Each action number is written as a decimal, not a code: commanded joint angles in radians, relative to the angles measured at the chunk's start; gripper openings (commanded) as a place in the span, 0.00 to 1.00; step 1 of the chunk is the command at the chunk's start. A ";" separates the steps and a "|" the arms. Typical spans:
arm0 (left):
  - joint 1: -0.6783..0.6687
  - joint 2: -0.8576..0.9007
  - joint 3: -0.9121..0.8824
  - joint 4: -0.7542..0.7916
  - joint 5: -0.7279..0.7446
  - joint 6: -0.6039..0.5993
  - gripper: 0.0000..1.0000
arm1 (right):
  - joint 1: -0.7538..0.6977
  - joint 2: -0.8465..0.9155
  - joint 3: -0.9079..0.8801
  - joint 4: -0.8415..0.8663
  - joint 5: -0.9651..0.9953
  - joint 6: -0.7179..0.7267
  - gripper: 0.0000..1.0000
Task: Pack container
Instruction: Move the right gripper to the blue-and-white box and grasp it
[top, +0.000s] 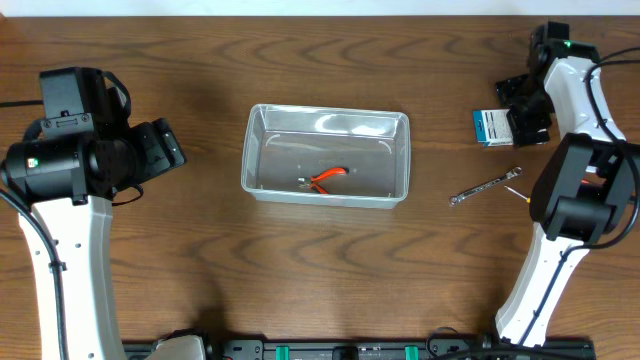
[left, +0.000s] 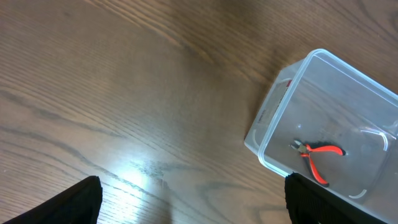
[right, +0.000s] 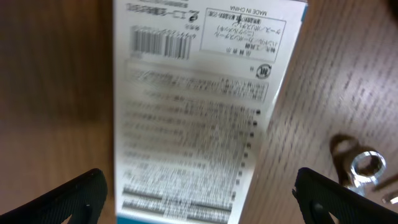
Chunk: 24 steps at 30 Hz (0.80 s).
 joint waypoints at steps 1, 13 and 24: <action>0.000 0.000 0.000 -0.004 -0.011 -0.010 0.86 | -0.016 0.042 -0.005 0.014 0.024 0.019 0.99; 0.000 0.000 0.000 -0.004 -0.011 -0.010 0.86 | -0.039 0.052 -0.006 0.074 0.023 0.019 0.99; 0.000 0.000 0.000 -0.004 -0.011 -0.013 0.86 | -0.037 0.090 -0.024 0.082 0.005 0.019 0.98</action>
